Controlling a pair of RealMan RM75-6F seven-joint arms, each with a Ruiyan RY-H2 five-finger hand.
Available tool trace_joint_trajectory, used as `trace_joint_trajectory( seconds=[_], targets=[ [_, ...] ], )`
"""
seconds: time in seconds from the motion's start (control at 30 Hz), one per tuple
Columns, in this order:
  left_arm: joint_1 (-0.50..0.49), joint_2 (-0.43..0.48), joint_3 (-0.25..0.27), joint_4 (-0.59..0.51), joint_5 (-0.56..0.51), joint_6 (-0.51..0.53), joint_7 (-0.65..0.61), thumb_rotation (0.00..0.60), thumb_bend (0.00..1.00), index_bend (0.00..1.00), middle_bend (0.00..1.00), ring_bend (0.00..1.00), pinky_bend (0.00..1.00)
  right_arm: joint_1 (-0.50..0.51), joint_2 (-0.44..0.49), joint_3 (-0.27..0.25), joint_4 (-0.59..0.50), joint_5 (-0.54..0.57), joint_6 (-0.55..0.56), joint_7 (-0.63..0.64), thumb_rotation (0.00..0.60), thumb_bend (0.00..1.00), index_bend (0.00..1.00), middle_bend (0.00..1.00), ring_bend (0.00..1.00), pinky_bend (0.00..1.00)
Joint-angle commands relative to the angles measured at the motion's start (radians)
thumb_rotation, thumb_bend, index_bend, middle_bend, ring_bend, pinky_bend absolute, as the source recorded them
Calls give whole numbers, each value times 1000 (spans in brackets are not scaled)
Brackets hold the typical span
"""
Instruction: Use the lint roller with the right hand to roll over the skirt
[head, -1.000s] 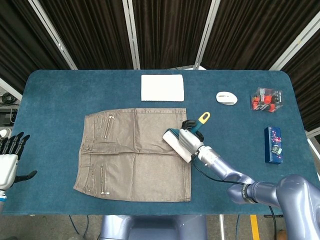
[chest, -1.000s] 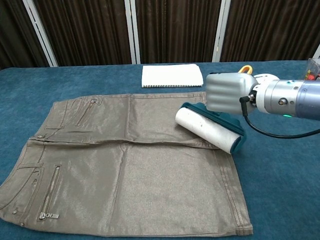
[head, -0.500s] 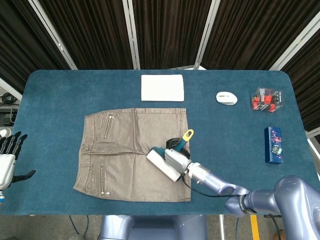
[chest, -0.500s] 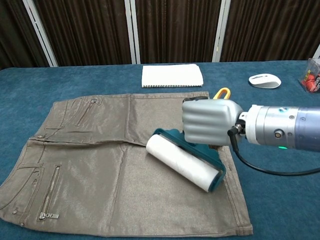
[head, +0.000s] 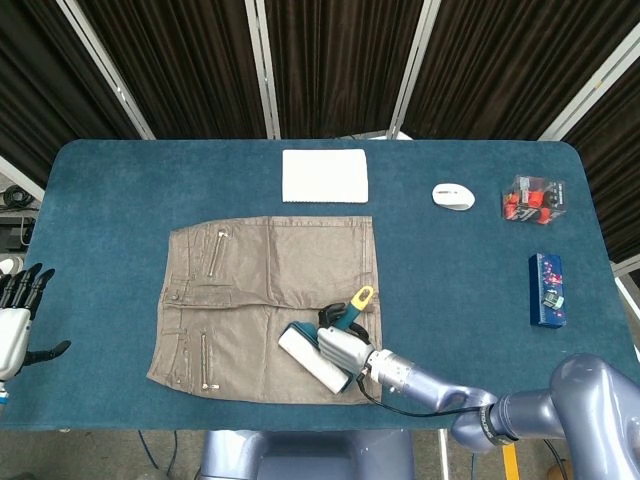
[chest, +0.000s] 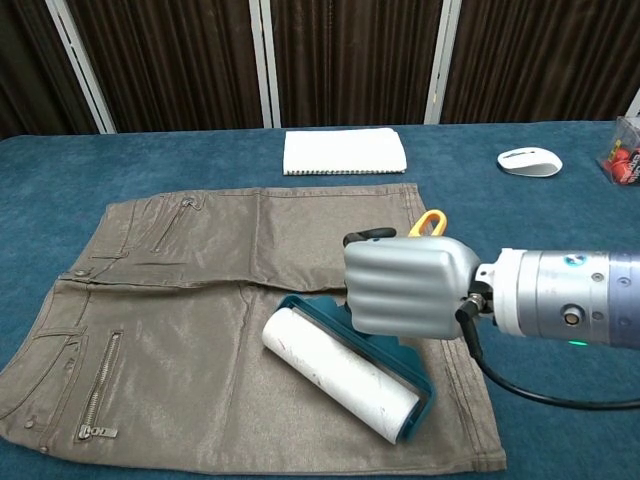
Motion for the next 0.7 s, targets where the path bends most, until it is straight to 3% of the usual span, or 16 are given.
trace_joint_trajectory(
  seconds=[0.03, 0.23, 0.7],
  targets=[
    [0, 0, 0, 0, -1, -1, 0, 600, 0, 0, 0, 0, 0, -7, 1, 13, 19, 2, 0, 12, 600, 838, 557, 617, 571, 545],
    [-2, -2, 0, 1, -4, -5, 4, 600, 0, 0, 0, 0, 0, -33, 20, 51, 124, 35, 17, 59, 600, 838, 557, 617, 571, 545],
    [-4, -8, 5, -11, 4, -4, 24, 600, 0, 0, 0, 0, 0, -118, 45, 73, 335, 29, 55, 262, 600, 838, 557, 617, 571, 546]
  ],
)
